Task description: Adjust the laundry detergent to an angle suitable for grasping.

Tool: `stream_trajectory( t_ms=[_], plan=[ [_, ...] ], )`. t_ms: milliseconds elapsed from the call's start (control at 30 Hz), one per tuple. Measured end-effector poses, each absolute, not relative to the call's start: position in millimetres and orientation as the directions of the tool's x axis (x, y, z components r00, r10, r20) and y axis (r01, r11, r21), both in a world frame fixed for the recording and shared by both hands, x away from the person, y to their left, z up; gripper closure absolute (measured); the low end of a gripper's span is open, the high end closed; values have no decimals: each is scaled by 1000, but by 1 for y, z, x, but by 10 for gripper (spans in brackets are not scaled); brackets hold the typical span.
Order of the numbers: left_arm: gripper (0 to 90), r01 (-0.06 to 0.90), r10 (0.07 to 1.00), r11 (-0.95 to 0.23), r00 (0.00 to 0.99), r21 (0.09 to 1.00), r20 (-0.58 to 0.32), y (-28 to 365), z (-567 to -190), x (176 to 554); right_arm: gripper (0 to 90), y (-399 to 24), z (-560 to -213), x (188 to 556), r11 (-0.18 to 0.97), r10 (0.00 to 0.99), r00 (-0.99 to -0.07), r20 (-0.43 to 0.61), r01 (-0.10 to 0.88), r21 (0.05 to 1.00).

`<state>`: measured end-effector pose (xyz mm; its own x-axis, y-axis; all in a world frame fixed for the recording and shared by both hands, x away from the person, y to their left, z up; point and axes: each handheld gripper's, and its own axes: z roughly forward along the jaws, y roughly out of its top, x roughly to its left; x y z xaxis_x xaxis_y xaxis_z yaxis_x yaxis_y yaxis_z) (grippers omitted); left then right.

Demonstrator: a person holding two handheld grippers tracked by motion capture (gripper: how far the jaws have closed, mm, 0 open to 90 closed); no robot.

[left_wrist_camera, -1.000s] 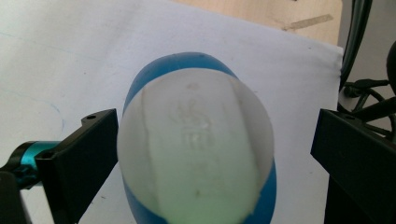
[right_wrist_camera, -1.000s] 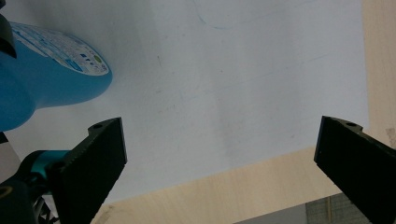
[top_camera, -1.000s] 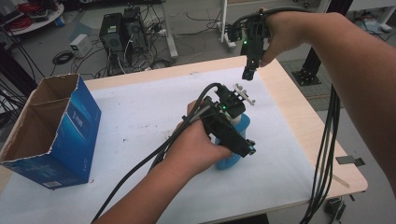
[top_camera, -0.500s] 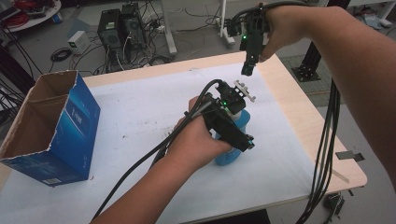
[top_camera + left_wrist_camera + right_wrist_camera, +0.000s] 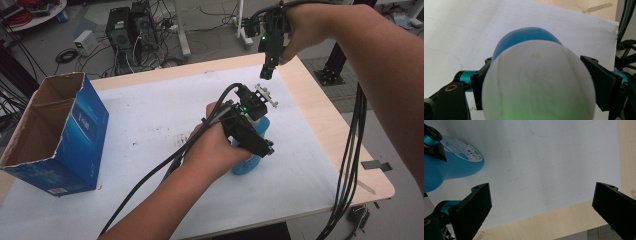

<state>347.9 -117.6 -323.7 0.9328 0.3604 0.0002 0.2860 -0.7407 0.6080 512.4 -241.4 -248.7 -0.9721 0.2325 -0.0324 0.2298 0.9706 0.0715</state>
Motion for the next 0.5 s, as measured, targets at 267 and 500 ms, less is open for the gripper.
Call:
stream_trajectory(
  t_ms=[267,500],
  plan=[
    [240,284,365,-745,931,604,12,-119,-324,348,16,-245,-249,511,969,242,-970,-32,240,66],
    [273,282,373,-747,927,602,30,-120,-324,348,16,-245,-249,511,969,242,-970,-34,240,68]
  ],
)
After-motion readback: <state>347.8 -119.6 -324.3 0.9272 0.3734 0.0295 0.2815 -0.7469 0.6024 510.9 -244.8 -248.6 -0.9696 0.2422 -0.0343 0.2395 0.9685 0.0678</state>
